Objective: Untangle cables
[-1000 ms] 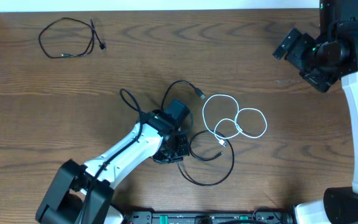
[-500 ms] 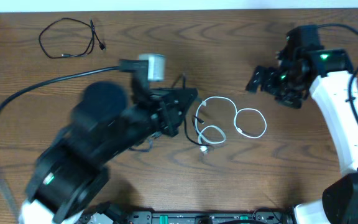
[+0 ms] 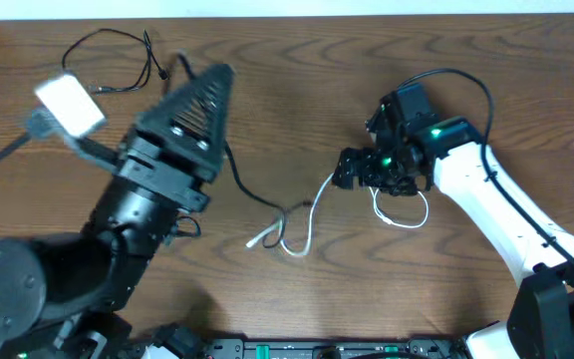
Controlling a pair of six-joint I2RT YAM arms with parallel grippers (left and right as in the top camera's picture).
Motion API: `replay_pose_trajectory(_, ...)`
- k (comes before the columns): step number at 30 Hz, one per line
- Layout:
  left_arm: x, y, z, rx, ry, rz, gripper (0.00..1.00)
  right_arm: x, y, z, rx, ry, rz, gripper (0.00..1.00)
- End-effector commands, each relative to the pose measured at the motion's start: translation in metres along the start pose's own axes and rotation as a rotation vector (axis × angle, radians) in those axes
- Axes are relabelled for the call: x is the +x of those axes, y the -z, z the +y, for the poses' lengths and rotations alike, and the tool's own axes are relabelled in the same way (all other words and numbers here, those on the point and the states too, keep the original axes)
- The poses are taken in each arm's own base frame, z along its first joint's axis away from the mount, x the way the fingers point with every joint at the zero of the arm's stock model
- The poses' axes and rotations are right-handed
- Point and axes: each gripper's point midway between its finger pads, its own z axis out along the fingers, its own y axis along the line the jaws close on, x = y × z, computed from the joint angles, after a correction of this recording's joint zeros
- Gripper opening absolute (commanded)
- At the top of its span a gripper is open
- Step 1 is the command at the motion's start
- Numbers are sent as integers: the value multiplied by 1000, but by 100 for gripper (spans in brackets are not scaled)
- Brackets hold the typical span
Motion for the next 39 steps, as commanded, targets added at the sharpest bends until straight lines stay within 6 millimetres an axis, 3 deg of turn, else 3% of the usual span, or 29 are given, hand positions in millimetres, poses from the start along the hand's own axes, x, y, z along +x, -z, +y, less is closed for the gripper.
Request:
replay_pose_trajectory(1,-37,7,-34,122,73,-156,7,5,-12,-5,32,-26,-10,99)
replay_pose_trajectory(4,-45,9,-40,149,80,-190,7,7,-24,-8,27,-35,-22,99)
replay_pose_trajectory(8,-42,6,-10,9,79,-208,8,11,-36,-11,1,-130,-27,99)
replay_pose_trajectory(11,-42,5,-10,11,95,-206,7,9,-43,5,-96,-119,-26,99)
replay_pose_trajectory(14,-44,5,-13,24,100,-214,7,8,-49,5,-82,-179,-43,99)
replay_pose_trajectory(16,-44,5,-14,29,101,-216,7,8,-54,2,-57,-217,-49,93)
replay_pose_trajectory(18,-44,5,-14,29,100,-216,7,9,-60,-2,-29,-254,-47,69)
replay_pose_trajectory(19,-44,5,-13,25,99,-214,7,9,-64,-4,-16,-257,-45,49)
replay_pose_trajectory(23,-35,4,0,-32,84,-180,7,1,-58,-5,-27,-260,-67,3)
replay_pose_trajectory(24,-33,3,4,-47,77,-171,7,-1,-55,-5,-30,-258,-73,1)
replay_pose_trajectory(29,-17,7,43,-225,21,-124,7,-37,10,-12,-34,-231,-192,1)
replay_pose_trajectory(31,-18,14,63,-322,-19,-142,8,-58,66,-34,35,-259,-292,1)
replay_pose_trajectory(33,-20,18,73,-382,-110,-143,8,-68,110,-55,95,-309,-376,1)
replay_pose_trajectory(35,-23,27,90,-480,-203,-153,7,-76,166,-76,131,-357,-492,1)
replay_pose_trajectory(36,-25,30,97,-519,-214,-161,7,-77,180,-80,133,-369,-519,1)
replay_pose_trajectory(37,-25,34,103,-552,-224,-165,7,-76,208,-93,136,-413,-584,1)
replay_pose_trajectory(39,-25,34,103,-554,-224,-167,7,-73,226,-105,144,-448,-632,1)
